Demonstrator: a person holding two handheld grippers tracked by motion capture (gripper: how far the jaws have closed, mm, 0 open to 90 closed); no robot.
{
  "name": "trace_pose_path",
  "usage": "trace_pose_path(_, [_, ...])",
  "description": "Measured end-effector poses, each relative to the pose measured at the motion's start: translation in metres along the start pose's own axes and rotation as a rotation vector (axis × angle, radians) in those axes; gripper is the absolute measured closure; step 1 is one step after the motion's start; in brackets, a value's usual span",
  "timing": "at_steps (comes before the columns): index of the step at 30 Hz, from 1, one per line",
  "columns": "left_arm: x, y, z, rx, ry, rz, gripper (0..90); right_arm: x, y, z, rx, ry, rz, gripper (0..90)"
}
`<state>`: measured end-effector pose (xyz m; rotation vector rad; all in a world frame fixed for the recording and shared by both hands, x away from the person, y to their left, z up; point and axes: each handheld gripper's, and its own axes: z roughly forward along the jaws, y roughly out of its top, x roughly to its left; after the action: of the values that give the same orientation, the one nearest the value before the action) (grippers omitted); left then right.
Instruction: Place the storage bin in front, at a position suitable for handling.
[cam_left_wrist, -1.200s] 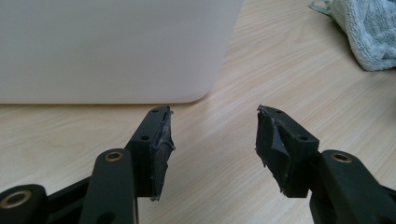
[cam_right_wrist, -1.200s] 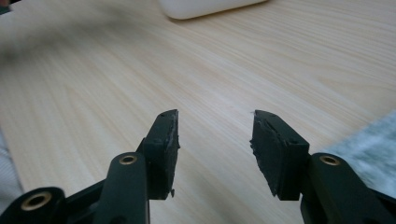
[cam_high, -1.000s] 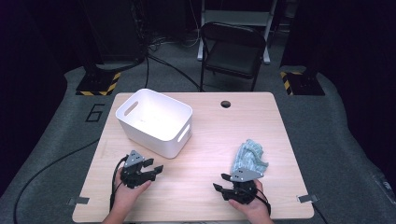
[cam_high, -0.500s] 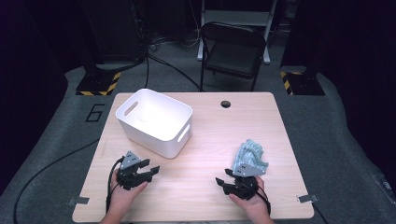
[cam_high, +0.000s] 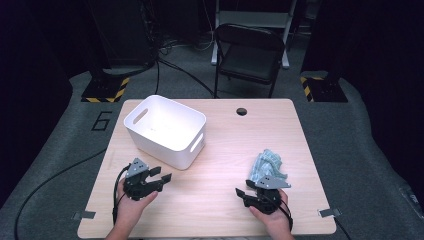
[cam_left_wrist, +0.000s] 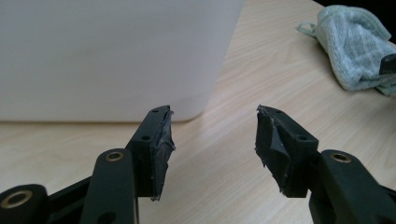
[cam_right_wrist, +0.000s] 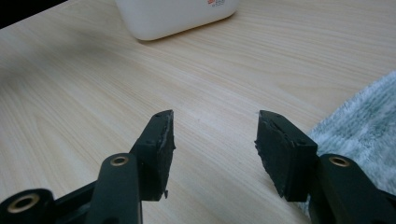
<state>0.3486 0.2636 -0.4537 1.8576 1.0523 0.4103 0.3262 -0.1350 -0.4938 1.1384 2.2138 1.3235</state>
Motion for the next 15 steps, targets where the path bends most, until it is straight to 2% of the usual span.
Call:
trace_pose_path(5, [-0.005, 0.017, -0.003, -0.004, 0.008, 0.024, 45.9, -0.002, -0.001, -0.004, -0.012, -0.02, -0.007, 47.8])
trace_pose_path(7, [-0.006, 0.024, -0.004, -0.011, 0.005, 0.024, 46.0, -0.003, -0.001, -0.006, -0.015, -0.029, 0.004, 47.9])
trace_pose_path(10, [-0.007, 0.038, -0.004, 0.016, -0.005, 0.039, 45.8, -0.006, -0.001, -0.008, -0.021, -0.039, 0.008, 48.0])
trace_pose_path(15, [-0.01, 0.058, -0.003, -0.003, 0.001, 0.085, 45.8, -0.011, -0.001, -0.012, -0.037, -0.053, 0.04, 48.0])
